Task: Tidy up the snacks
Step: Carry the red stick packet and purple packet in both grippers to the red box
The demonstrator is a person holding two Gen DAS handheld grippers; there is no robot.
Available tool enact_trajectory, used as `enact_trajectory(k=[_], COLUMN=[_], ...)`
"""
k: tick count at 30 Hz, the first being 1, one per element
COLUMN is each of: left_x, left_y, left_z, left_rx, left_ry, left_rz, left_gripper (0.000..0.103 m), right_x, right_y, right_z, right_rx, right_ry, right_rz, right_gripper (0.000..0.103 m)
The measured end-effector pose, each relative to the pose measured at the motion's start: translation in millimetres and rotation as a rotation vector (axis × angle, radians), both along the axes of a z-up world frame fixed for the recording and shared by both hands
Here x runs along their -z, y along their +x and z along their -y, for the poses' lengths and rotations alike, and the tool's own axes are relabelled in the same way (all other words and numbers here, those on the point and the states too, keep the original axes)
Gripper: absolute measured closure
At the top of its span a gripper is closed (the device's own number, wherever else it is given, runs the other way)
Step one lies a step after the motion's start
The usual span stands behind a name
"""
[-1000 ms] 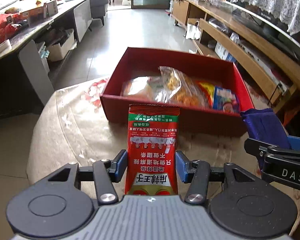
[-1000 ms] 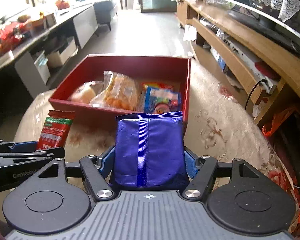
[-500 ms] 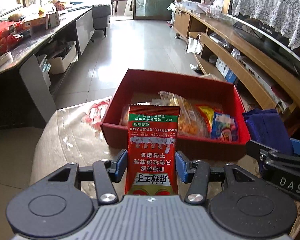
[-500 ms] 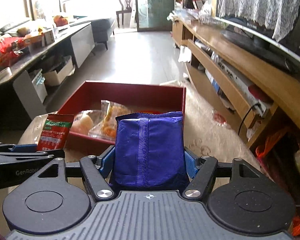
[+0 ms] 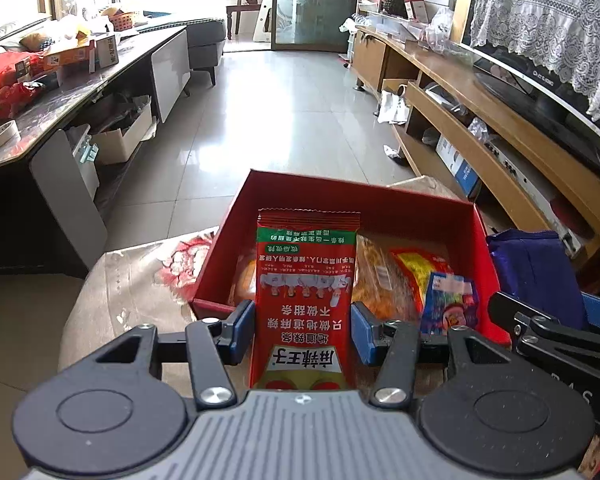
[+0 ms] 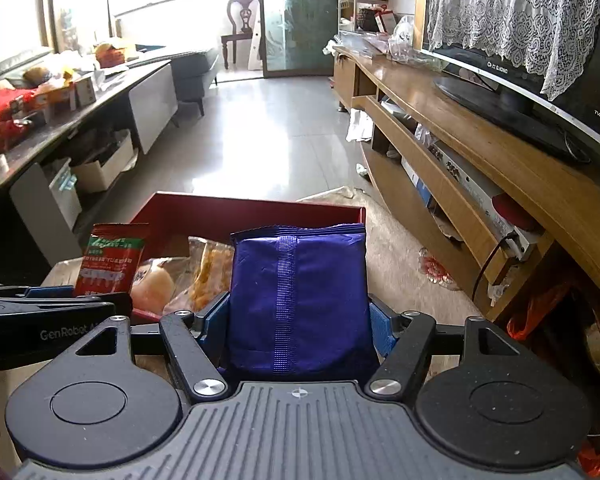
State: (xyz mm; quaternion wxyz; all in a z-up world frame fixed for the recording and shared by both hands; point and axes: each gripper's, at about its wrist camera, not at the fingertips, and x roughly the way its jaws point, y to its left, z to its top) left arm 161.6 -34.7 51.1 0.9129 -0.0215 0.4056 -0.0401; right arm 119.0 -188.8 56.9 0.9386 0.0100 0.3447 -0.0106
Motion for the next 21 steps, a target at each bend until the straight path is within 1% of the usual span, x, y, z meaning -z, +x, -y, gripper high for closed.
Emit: enact_trajectory(k=[11, 18, 21], left_x=[3.7, 15.1, 18.4], left_y=[30.4, 49.0, 56.6], left_z=[10.7, 15.2, 16.6], left_rx=[-0.012, -0.019, -0.026], left_ry=[0.027, 0.043, 0.039], left_rz=[0.002, -0.021, -0.024], left_gripper=[0.055, 0.055, 0.055], right_x=[5.4, 14.1, 17.7], right_y=[27.8, 44.7, 52.9], right_z=[8.2, 15.1, 15.7], right_rx=[0.024, 0.039, 0.041], right_ry=[-0.004, 0.015, 0.015], right_rz=[-0.009, -0.036, -0.045], right_gripper=[0.028, 0.028, 0.028])
